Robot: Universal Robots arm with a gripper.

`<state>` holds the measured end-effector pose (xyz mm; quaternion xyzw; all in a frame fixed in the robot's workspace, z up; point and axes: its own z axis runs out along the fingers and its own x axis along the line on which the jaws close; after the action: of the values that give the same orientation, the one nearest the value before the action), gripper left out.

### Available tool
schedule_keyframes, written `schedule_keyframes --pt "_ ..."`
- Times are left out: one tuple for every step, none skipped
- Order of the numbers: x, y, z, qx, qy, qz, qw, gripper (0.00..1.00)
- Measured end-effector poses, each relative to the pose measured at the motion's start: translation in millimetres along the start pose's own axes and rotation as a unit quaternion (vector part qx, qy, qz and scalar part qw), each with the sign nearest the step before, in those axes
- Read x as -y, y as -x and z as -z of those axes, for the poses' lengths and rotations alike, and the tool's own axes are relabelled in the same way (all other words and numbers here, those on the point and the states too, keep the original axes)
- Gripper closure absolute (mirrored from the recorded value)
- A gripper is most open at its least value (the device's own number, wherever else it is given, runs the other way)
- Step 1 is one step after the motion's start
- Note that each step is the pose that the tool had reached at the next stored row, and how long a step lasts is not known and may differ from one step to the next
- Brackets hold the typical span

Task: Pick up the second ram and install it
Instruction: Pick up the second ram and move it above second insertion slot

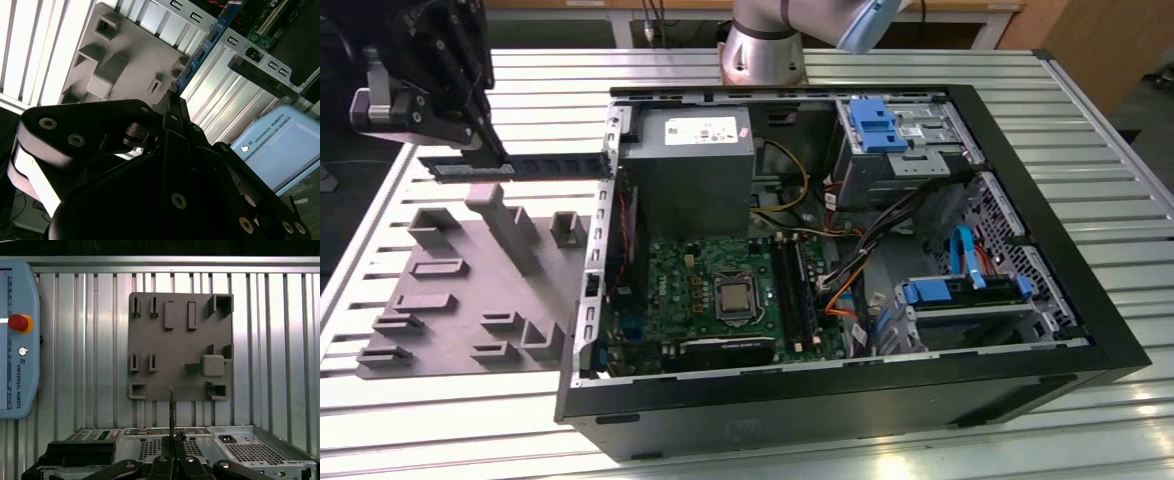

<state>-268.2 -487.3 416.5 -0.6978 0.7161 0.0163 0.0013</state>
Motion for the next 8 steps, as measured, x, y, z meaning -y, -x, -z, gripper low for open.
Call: schedule_keyframes --pt "4.2 0.1 -0.1 0.0000 0.0000 0.000 1.0000 0.89" --pt "5.6 0.2 -0.2 0.0000 0.0000 0.000 1.0000 0.89" --pt "7.0 0.2 -0.2 0.0000 0.0000 0.000 1.0000 0.89" --pt "8.5 0.2 -0.2 0.0000 0.0000 0.000 1.0000 0.89" --pt "10.1 0.3 -0.3 0.0000 0.0000 0.000 1.0000 0.89" --pt "11.4 0.3 -0.4 0.0000 0.0000 0.000 1.0000 0.89" --pt "12.7 0.3 -0.5 0.0000 0.0000 0.000 1.0000 0.89" --pt "14.1 0.4 -0.6 0.0000 0.0000 0.000 1.0000 0.89"
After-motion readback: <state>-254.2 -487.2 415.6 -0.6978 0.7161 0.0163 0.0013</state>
